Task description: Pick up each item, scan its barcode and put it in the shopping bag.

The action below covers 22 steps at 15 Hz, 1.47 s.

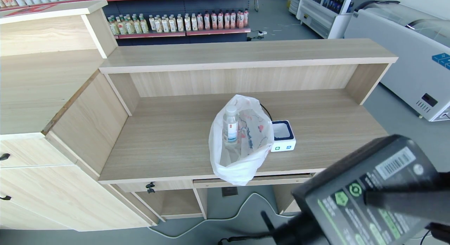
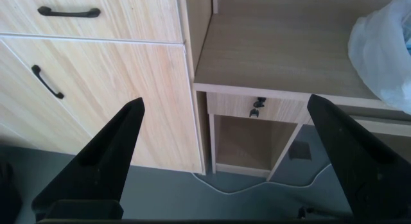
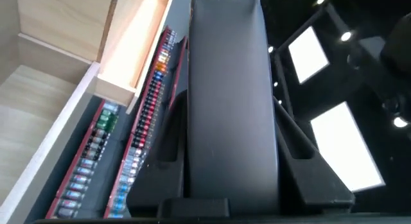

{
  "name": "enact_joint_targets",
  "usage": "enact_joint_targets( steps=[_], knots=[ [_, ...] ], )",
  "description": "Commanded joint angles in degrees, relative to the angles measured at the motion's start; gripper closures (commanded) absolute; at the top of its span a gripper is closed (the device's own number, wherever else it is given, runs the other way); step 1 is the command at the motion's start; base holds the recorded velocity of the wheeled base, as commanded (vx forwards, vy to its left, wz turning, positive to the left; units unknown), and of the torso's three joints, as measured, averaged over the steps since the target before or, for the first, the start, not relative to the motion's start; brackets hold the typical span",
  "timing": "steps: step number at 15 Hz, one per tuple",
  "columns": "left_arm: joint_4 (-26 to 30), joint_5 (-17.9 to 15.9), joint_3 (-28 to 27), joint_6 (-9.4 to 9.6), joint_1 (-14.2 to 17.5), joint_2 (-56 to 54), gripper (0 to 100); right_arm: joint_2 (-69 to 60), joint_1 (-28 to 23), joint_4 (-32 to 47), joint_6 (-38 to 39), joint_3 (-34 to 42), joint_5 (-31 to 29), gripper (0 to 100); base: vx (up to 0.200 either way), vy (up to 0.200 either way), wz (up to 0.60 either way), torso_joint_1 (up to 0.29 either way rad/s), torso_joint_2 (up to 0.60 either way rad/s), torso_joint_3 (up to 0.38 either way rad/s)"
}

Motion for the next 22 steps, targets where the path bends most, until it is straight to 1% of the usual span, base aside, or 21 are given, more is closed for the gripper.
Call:
enact_joint_targets(
  steps=[1,3,4,5,6,7,8,9,10,11,12,13,14,15,16,17,18,19,20,21,22],
  knots=[
    [-0.04,0.02,0.00,-0.02,0.00,-0.02,0,-2.42,-7.92,-3.15,12.15,-1.51,-11.64,100,0.000,0.000,0.00,0.000,0.00,0.000],
    [-0.04,0.02,0.00,-0.02,0.00,-0.02,0,-4.01,-12.66,-4.38,33.60,0.69,-25.88,100,0.000,0.000,0.00,0.000,0.00,0.000],
    [-0.04,0.02,0.00,-0.02,0.00,-0.02,0,-4.01,-13.19,-5.78,43.09,0.86,-29.83,100,0.000,0.000,0.00,0.000,0.00,0.000],
    [-0.04,0.02,0.00,-0.02,0.00,-0.02,0,-3.83,-13.46,-9.04,50.65,-0.37,-35.98,100,0.000,0.000,0.00,0.000,0.00,0.000],
    [-0.04,0.02,0.00,-0.02,0.00,-0.02,0,-3.13,-13.81,-12.46,54.25,-0.54,-45.48,100,0.000,0.000,0.00,0.000,0.00,0.000],
    [-0.04,0.02,0.00,-0.02,0.00,-0.02,0,-2.86,-13.72,-13.96,55.92,-0.37,-49.78,100,0.000,0.000,0.00,0.000,0.00,0.000],
    [-0.04,0.02,0.00,-0.02,0.00,-0.02,0,-2.51,-13.72,-14.40,62.95,1.30,-60.50,100,0.000,0.000,0.00,0.000,0.00,0.000],
    [-0.04,0.02,0.00,-0.02,0.00,-0.02,0,-2.34,-13.54,-14.40,66.12,0.78,-67.10,100,0.000,0.000,0.00,0.000,0.00,0.000],
    [-0.04,0.02,0.00,-0.02,0.00,-0.02,0,-1.63,-12.66,-14.66,72.45,-0.98,-78.26,100,0.000,0.000,0.00,0.000,0.00,0.000],
    [-0.04,0.02,0.00,-0.02,0.00,-0.02,0,-0.75,-12.75,-14.40,76.31,-2.74,-84.06,100,0.000,0.000,0.00,0.000,0.00,0.000],
    [-0.04,0.02,0.00,-0.02,0.00,-0.02,0,0.92,-14.42,-14.13,79.92,-5.64,-93.29,100,0.000,0.000,0.00,0.000,0.00,0.000],
    [-0.04,0.02,0.00,-0.02,-0.09,-0.02,0,2.23,-18.73,-12.38,81.23,-8.10,-98.82,100,0.000,0.000,0.00,0.000,0.00,0.000],
    [-0.04,0.02,0.00,-0.02,0.00,-0.02,0,3.38,-23.56,-8.68,82.90,-10.65,-99.53,100,0.000,0.000,0.00,0.000,0.00,0.000],
    [-0.04,0.02,0.00,-0.02,0.00,-0.02,0,6.01,-30.77,3.71,92.57,-16.36,-99.18,100,0.000,0.000,0.00,0.000,0.00,0.000],
    [-0.04,0.02,0.00,-0.02,0.00,-0.02,0,6.45,-31.74,8.45,95.91,-18.30,-99.09,100,0.000,0.000,0.00,0.000,0.00,0.000],
    [-0.04,0.02,0.00,-0.02,0.00,-0.02,0,7.77,-34.81,22.78,106.20,-24.10,-93.29,100,0.000,0.000,0.00,0.000,0.00,0.000],
    [-0.04,0.02,0.00,-0.02,0.00,-0.02,0,8.56,-37.45,28.49,113.40,-26.12,-81.86,100,0.000,0.000,0.00,0.000,0.00,0.000],
    [-0.04,0.02,0.00,-0.02,0.00,-0.02,0,9.27,-39.91,30.69,114.90,-26.56,-72.28,100,0.000,0.000,0.00,0.000,0.00,0.000],
    [-0.04,0.02,0.00,-0.02,0.00,-0.02,0,9.88,-41.32,30.95,115.07,-26.56,-66.31,100,0.000,0.000,0.00,0.000,0.00,0.000],
    [-0.04,0.02,0.00,-0.02,0.00,-0.02,0,12.61,-42.37,30.87,118.68,-26.47,-55.76,100,0.000,0.000,0.00,0.000,0.00,0.000],
    [-0.04,0.02,0.00,-0.02,0.00,-0.02,0,13.48,-42.11,30.60,122.54,-26.73,-52.77,100,0.000,0.000,0.00,0.000,0.00,0.000]
  ],
)
